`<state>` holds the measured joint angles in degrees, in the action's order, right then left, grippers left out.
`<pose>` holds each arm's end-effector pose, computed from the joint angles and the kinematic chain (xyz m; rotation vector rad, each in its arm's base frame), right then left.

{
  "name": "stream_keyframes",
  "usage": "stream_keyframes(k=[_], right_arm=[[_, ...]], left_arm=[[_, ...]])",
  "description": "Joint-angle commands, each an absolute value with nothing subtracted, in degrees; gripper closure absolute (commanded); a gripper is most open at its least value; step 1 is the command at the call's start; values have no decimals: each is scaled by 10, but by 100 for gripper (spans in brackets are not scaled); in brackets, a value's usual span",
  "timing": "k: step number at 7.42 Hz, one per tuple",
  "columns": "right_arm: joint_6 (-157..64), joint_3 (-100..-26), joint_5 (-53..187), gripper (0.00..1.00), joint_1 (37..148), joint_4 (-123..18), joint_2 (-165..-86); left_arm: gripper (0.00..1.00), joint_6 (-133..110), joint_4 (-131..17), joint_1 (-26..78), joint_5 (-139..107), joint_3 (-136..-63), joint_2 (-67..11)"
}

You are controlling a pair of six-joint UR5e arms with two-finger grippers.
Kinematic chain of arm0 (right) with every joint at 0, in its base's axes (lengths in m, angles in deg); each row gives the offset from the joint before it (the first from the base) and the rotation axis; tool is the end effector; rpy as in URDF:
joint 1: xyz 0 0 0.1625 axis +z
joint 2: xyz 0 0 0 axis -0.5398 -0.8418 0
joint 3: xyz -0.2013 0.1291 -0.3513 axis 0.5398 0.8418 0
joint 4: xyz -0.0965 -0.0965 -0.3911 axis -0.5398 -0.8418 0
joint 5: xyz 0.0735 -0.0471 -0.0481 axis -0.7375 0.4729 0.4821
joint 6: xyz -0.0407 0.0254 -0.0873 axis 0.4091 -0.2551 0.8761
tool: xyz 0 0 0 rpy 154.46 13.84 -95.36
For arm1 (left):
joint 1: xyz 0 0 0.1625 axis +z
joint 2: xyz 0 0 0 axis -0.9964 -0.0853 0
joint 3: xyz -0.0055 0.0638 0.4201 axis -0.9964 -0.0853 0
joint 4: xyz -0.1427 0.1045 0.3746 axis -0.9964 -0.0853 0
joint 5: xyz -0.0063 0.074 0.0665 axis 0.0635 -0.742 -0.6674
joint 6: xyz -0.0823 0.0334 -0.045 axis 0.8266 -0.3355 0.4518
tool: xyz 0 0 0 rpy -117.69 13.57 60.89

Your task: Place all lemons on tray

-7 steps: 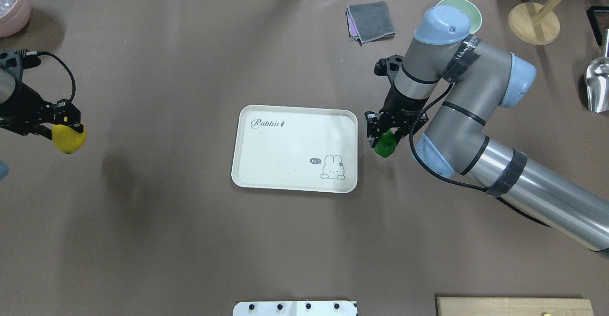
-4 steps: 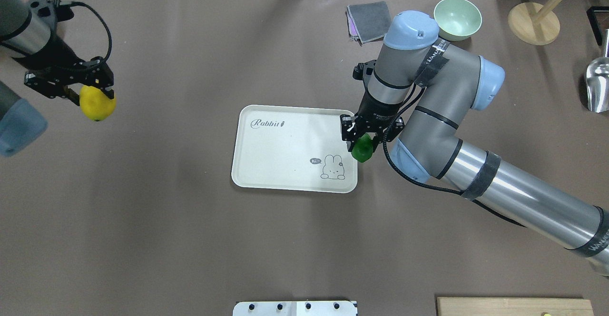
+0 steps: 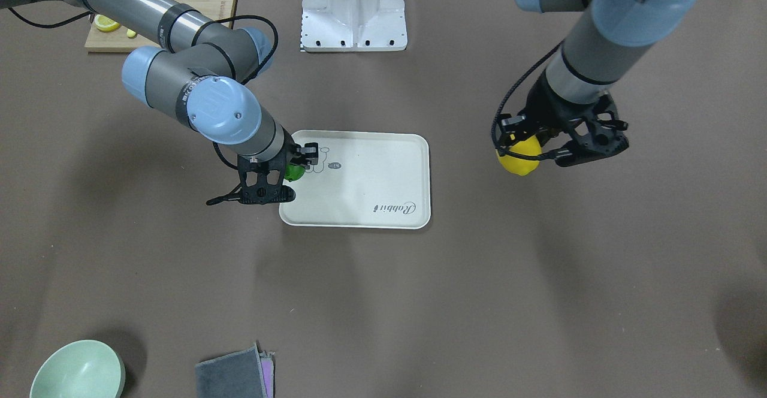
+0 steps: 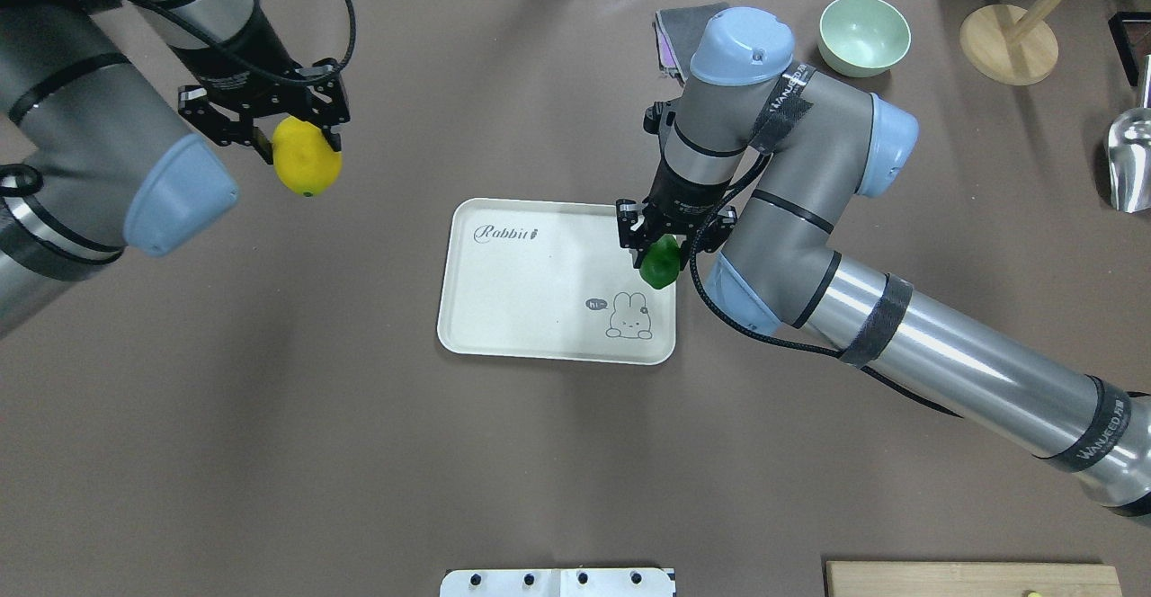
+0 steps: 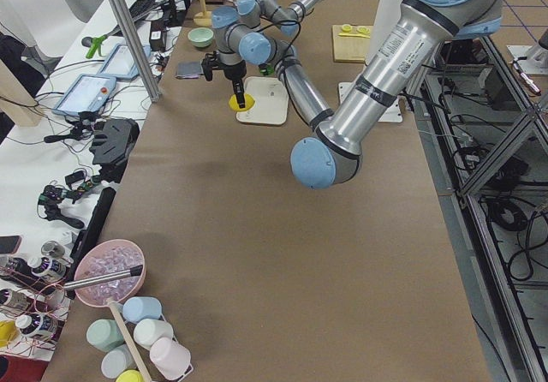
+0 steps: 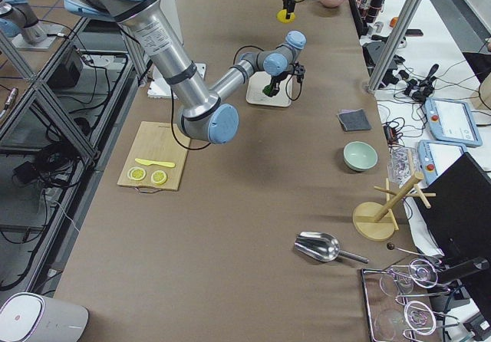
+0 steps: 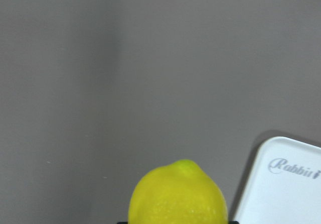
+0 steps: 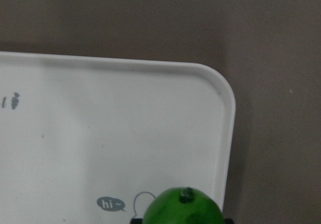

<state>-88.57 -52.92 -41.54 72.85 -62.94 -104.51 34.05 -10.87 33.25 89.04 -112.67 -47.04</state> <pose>-0.5137 -0.5224 0.2625 -0.2016 -0.9007 -0.0941 0.3307 -0.5412 0.1988 -0.1111 0.8175 -0.1861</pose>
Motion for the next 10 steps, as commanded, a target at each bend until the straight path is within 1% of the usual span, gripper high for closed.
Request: stream_keyframes(k=[1, 3, 4, 5, 6, 8, 10], right_arm=[[-886, -499, -382, 72, 712, -575, -1030], [-886, -492, -380, 71, 710, -561, -1032], [-886, -487, -379, 14, 710, -561, -1032], [-886, -487, -382, 0, 713, -561, -1035], [-883, -486, -388, 0, 730, -562, -1039], [-878, -488, -425, 0, 776, -562, -1045], [-856, -492, -441, 0, 799, -562, -1065]], left_arm=[[100, 419, -108, 422, 825, -1127, -506], [100, 483, -116, 517, 757, -1127, -510], [100, 502, -176, 551, 725, -1117, -504], [100, 517, -184, 556, 726, -1111, -502], [100, 517, -191, 562, 724, -1098, -503], [100, 517, -282, 568, 722, -1035, -491], [100, 510, -323, 568, 721, -987, -491]])
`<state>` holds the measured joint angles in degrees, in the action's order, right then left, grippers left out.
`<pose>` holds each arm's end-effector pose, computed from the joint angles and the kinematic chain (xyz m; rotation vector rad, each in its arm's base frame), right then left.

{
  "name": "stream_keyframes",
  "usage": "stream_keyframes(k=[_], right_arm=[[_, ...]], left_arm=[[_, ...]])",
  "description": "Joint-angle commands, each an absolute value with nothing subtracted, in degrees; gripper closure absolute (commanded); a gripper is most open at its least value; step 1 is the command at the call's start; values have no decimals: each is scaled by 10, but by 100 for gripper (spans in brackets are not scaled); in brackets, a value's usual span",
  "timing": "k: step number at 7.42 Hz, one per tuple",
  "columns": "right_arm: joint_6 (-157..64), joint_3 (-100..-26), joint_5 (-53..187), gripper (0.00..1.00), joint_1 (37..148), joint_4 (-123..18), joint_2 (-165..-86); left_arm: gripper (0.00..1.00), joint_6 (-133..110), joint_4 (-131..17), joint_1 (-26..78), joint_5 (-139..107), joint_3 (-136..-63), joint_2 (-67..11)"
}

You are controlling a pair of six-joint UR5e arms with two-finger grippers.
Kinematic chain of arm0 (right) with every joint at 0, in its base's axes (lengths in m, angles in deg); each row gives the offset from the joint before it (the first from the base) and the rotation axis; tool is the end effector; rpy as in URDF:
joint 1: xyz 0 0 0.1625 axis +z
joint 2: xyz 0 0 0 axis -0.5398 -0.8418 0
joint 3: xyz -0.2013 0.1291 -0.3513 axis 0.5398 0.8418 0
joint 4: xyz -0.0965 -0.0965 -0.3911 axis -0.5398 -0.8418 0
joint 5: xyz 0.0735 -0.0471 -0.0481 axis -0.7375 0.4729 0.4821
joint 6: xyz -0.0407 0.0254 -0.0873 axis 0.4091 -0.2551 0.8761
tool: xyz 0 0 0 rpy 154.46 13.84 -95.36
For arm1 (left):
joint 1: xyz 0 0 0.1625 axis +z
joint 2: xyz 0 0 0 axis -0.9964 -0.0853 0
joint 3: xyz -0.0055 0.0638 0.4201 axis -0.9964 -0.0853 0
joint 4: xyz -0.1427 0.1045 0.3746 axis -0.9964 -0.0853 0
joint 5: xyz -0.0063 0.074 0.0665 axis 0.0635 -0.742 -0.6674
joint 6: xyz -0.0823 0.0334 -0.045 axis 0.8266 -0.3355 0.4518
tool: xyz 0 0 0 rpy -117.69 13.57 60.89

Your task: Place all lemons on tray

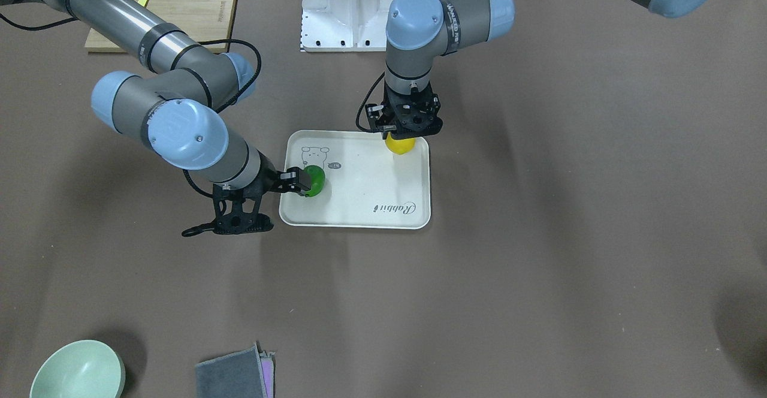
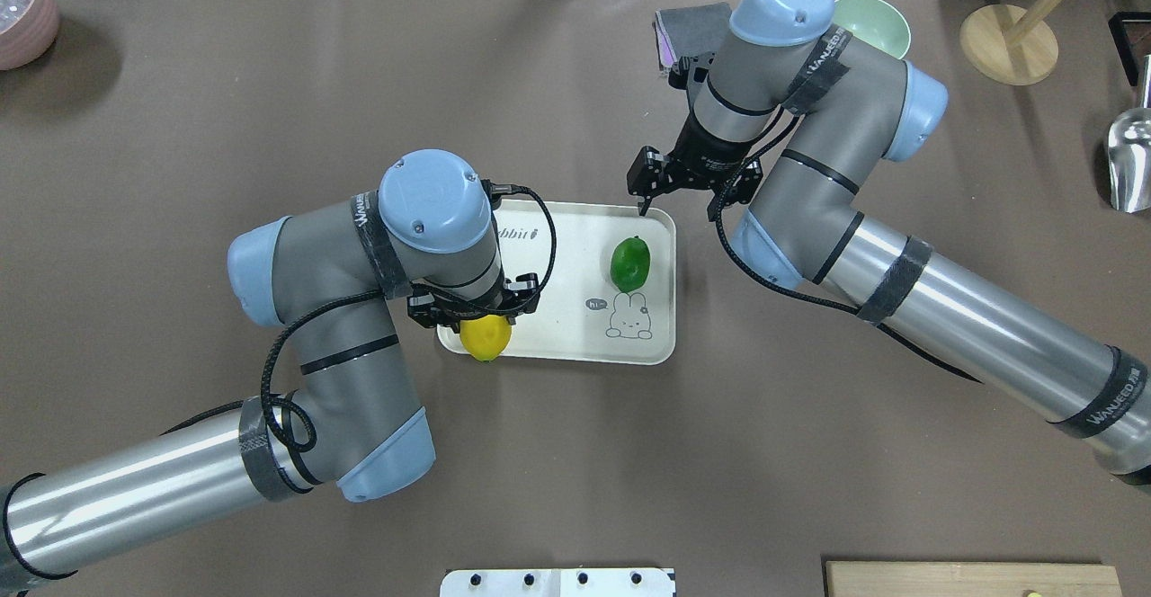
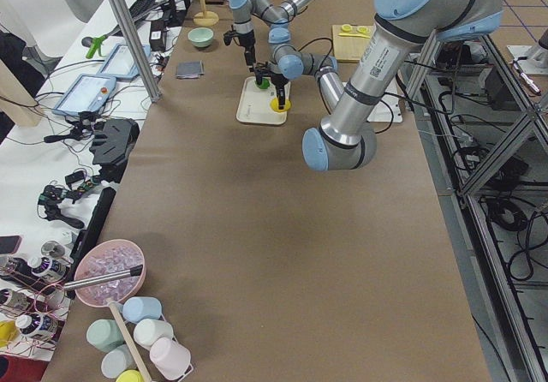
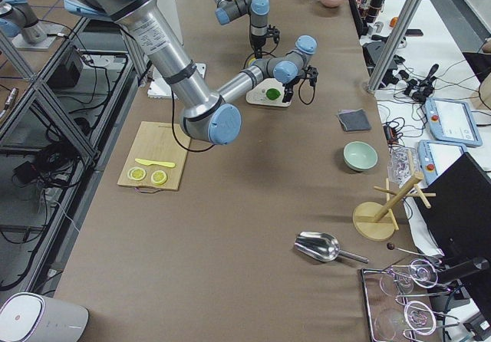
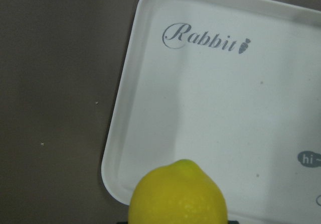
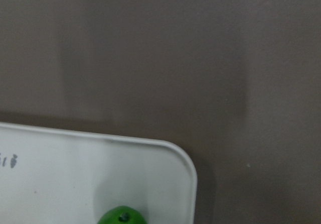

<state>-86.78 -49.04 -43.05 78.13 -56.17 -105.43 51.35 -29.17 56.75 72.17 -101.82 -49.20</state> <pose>-0.4726 -0.5739 0.2893 -0.1435 -0.9486 -0.0600 0.5652 -0.4187 0.2171 -0.0522 0.7945 -0.1400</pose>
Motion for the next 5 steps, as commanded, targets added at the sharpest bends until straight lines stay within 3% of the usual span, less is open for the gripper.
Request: stream_keyframes(k=[1, 2, 3, 5], right_arm=[[-855, -493, -448, 0, 807, -562, -1071], [-853, -492, -448, 0, 819, -563, -1080], [-851, -495, -447, 0, 835, -563, -1097], [-778, -513, -447, 0, 871, -568, -1136]], left_arm=[[87, 510, -346, 568, 721, -969, -492], [27, 505, -359, 566, 722, -963, -491], [2, 505, -359, 560, 723, -966, -492], [2, 484, -347, 505, 729, -977, -494]])
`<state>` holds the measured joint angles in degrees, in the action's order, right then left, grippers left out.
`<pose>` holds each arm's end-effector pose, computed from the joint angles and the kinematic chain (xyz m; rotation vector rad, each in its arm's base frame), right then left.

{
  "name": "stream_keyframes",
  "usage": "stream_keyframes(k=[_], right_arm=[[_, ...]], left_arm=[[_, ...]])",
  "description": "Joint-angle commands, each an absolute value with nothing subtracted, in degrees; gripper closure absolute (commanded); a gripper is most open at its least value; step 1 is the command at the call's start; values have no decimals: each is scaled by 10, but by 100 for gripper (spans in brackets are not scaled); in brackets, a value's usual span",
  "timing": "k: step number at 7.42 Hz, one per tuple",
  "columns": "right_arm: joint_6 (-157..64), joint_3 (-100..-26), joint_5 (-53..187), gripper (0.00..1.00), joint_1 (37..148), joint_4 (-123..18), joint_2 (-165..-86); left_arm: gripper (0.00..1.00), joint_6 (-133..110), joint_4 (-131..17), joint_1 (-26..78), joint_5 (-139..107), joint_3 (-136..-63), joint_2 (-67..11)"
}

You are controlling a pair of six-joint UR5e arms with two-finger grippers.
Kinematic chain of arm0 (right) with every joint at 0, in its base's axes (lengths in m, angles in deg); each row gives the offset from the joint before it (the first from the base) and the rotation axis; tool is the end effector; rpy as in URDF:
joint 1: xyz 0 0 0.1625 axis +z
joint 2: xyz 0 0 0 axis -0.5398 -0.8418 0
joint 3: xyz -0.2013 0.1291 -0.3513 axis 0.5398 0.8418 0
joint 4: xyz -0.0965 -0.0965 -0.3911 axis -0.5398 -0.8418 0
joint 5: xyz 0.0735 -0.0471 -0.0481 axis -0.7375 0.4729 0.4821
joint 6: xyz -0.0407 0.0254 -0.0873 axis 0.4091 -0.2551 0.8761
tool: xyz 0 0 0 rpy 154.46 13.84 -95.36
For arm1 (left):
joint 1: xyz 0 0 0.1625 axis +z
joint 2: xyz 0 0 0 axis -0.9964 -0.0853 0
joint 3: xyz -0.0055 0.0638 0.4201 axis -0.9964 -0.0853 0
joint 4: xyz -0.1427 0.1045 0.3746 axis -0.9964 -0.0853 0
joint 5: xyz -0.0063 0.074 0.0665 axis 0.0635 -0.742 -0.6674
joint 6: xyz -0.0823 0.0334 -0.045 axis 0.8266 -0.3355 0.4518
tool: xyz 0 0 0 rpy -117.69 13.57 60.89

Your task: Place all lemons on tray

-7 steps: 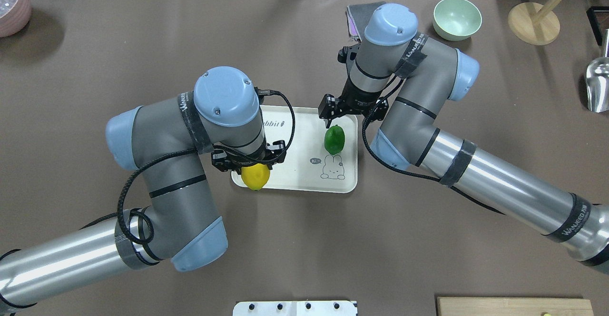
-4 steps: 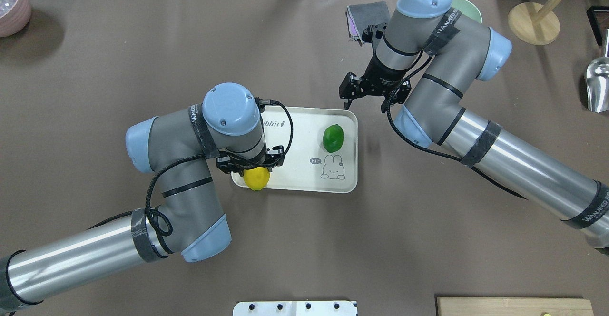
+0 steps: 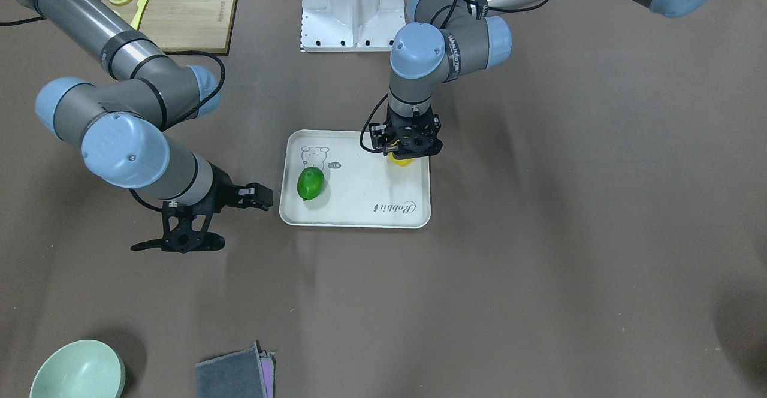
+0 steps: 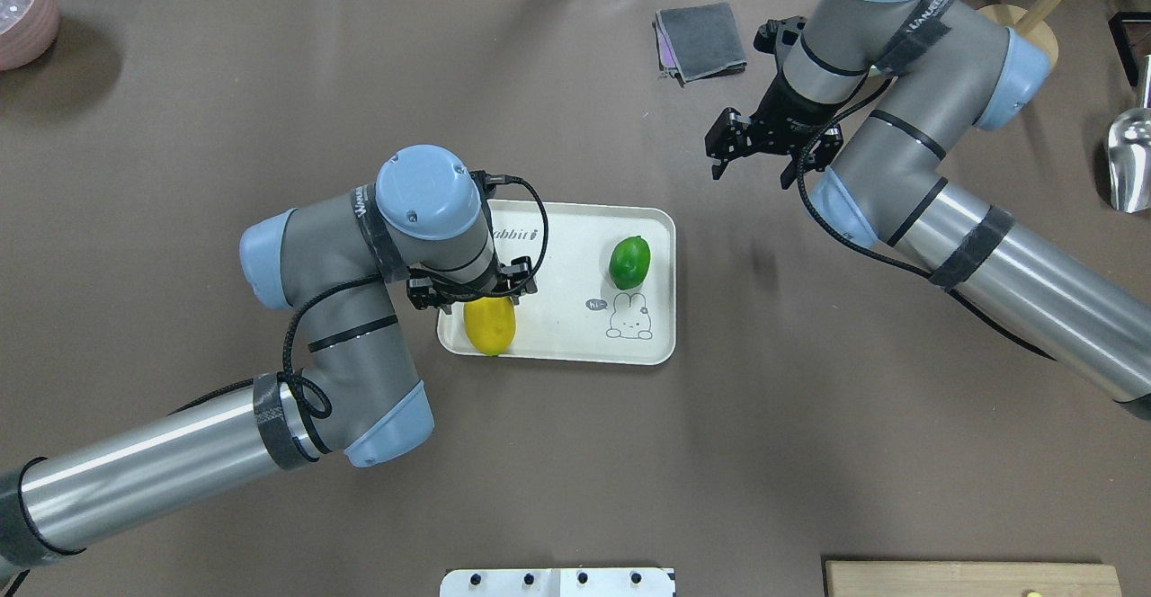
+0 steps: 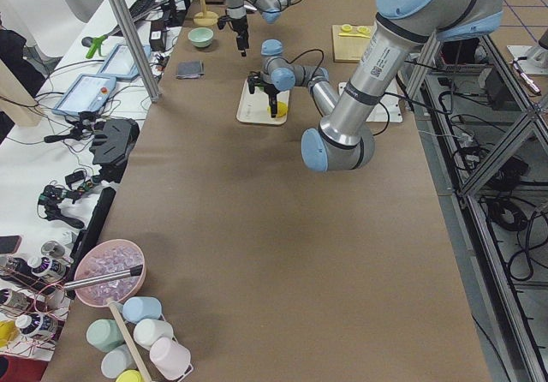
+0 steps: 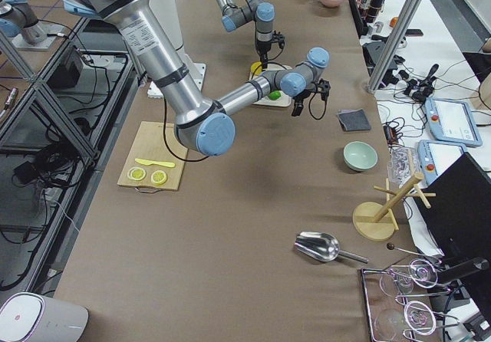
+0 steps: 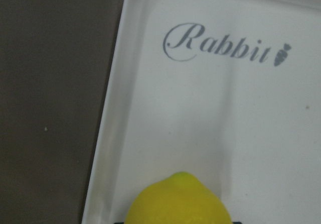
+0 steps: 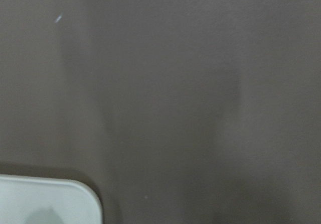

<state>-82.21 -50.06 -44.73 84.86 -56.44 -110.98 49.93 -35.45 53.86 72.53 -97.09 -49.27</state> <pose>-0.3917 -0.6085 0.3506 -0.1322 -0.9257 -0.0017 0.5620 -0.4573 0.2366 -0.0161 0.8234 -0.1559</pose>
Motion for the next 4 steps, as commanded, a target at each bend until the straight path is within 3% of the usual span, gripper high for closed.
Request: stream_keyframes(k=[1, 4], right_arm=[[-775, -519, -448, 0, 887, -567, -1151], [-743, -535, -455, 0, 945, -564, -1203]], left_arm=[[2, 463, -336, 485, 758, -980, -494], [2, 409, -306, 401, 831, -977, -488]])
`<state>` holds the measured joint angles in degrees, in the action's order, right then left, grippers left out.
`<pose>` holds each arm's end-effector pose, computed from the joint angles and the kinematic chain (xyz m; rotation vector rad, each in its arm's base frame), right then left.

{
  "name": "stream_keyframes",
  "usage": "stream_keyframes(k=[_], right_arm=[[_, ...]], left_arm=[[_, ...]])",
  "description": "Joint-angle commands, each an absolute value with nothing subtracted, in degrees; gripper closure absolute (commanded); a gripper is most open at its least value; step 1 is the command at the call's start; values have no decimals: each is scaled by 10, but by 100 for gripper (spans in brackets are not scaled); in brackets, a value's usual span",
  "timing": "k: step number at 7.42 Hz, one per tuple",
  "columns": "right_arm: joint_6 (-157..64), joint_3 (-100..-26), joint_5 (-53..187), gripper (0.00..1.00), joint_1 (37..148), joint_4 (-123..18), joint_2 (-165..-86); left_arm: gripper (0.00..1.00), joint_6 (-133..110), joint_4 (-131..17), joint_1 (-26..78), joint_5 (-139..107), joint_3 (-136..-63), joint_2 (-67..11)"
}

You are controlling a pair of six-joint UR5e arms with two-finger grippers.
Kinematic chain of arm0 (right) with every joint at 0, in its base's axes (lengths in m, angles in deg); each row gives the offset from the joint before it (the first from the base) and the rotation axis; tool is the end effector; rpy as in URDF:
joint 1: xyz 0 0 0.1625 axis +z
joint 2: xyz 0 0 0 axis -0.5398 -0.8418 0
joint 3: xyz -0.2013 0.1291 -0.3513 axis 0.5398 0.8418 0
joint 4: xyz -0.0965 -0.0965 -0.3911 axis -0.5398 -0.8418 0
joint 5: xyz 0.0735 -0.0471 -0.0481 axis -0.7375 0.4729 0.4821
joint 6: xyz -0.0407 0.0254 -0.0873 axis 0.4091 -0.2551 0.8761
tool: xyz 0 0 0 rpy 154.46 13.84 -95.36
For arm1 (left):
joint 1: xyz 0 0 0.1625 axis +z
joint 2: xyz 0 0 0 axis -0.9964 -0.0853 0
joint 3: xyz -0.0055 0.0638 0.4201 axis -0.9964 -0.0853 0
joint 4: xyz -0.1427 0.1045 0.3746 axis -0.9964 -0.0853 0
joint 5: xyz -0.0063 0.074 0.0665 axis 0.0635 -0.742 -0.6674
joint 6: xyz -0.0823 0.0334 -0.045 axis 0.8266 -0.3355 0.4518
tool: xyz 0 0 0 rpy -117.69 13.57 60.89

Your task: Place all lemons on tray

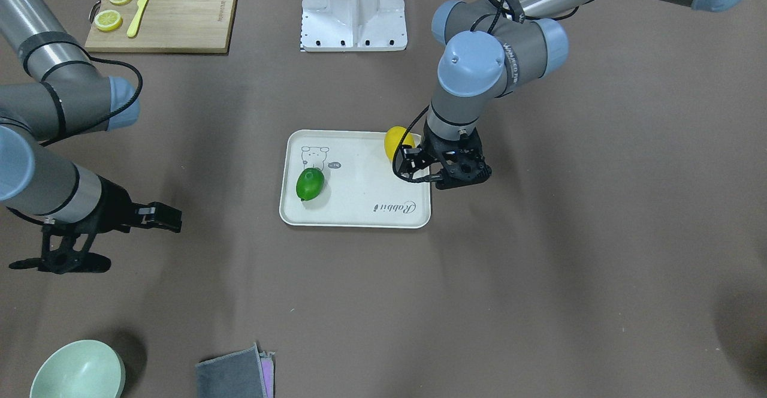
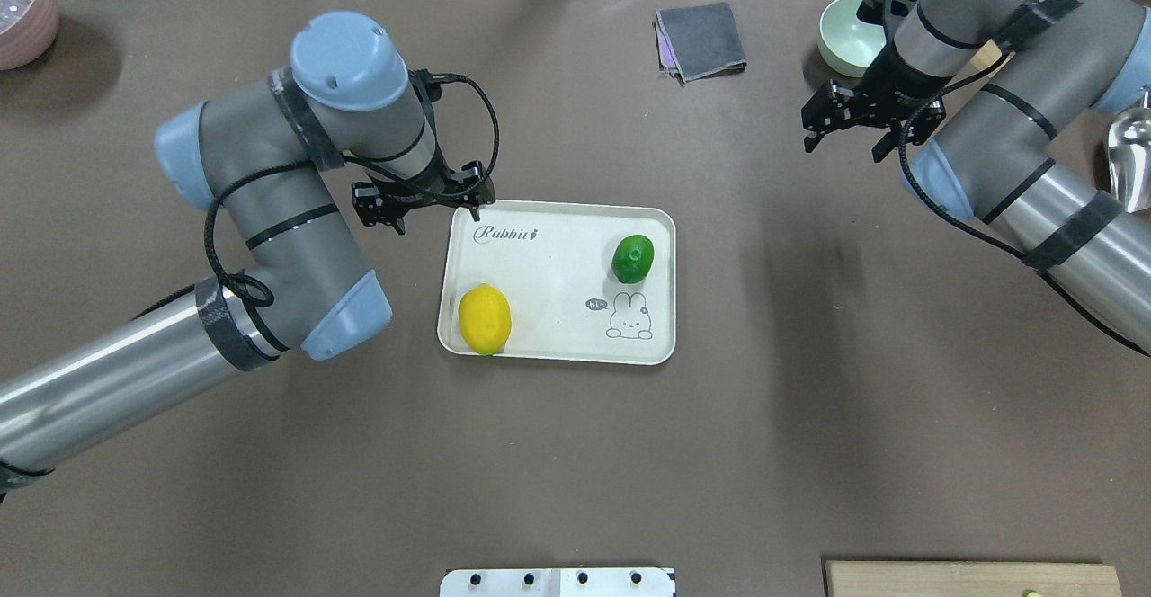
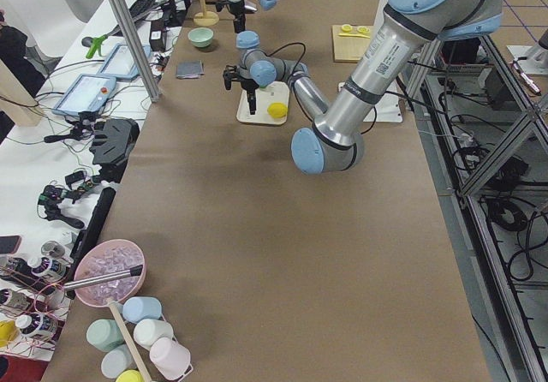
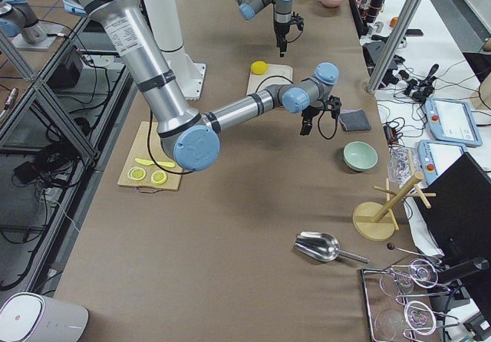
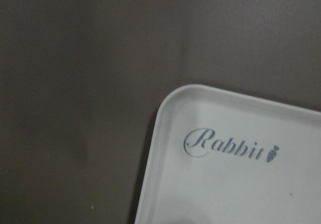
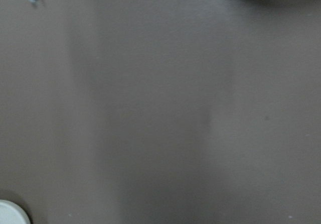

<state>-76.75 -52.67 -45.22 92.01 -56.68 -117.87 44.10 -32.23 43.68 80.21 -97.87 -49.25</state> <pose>-0.2964 -0.6236 0.4133 -0.0974 -0.8995 0.0552 0.4751 -0.5356 0.2345 -0.0383 0.8410 -0.1858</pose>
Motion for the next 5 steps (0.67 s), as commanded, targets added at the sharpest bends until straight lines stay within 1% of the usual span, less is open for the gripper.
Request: stream_keyframes(k=[1, 3, 5], right_arm=[[-696, -538, -459, 0, 972, -567, -1230], [-627, -606, -459, 0, 980, -566, -1320], [-599, -620, -459, 0, 1022, -566, -1369]], left_arm=[[2, 350, -288, 368, 846, -975, -468], [2, 257, -289, 309, 847, -974, -403], [3, 172, -293, 253, 880, -975, -338]])
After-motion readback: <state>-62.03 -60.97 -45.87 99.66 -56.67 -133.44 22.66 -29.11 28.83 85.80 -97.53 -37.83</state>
